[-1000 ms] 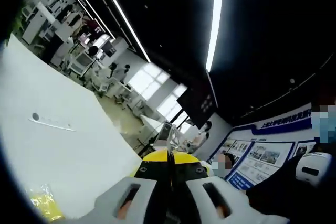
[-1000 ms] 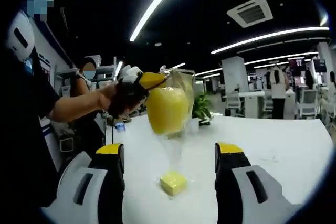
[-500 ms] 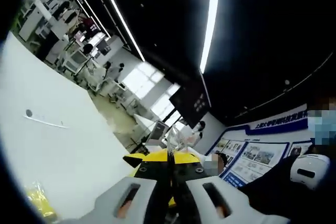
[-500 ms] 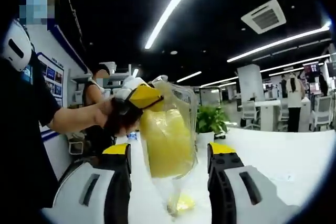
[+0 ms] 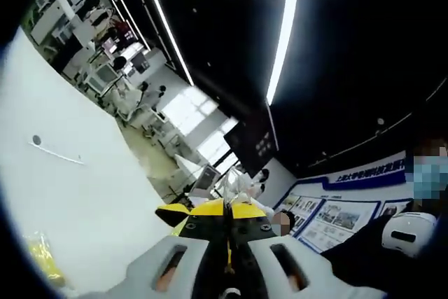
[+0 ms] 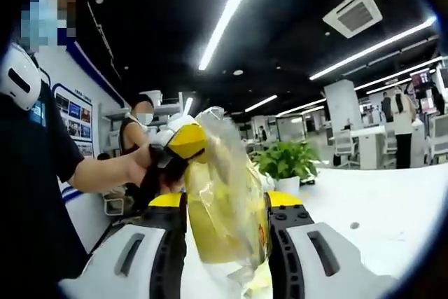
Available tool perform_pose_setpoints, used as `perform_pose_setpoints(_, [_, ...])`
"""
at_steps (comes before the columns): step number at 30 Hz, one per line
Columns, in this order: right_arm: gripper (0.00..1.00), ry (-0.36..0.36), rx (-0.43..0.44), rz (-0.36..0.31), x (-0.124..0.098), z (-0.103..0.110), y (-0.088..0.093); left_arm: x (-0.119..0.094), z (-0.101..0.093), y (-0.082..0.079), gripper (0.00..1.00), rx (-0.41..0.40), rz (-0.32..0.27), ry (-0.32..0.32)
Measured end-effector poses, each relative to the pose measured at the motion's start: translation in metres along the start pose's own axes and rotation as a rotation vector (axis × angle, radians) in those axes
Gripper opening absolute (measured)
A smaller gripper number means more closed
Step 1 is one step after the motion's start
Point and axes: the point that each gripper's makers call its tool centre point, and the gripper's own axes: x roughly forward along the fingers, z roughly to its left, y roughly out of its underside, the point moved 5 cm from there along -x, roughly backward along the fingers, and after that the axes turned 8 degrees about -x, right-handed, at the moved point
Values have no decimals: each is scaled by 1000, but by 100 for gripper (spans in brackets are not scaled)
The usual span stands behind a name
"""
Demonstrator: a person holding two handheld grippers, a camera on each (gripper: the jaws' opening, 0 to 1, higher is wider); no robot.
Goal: Compare the silicone blocks by pressing each to a similar depth, holding the contact briefly, and releasing to observe deformation and rebound differences across the visible hardness samples.
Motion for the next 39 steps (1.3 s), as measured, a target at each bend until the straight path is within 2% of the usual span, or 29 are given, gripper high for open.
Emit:
perform_pose_setpoints(9, [29,-72,11,23,3,9,5,-12,5,3,0,-20,-24,3])
perform_pose_setpoints(21, [22,-111,35,54,7,19,20,-24,13,13,0,-14,-33,-15])
perform_pose_setpoints(32, [18,-98,10,101,7,23,30,-31,22,19,0,2,-34,-39])
perform_pose_setpoints(39, [15,-109,34,138,5,24,31,-31,25,22,0,-9,-41,-43])
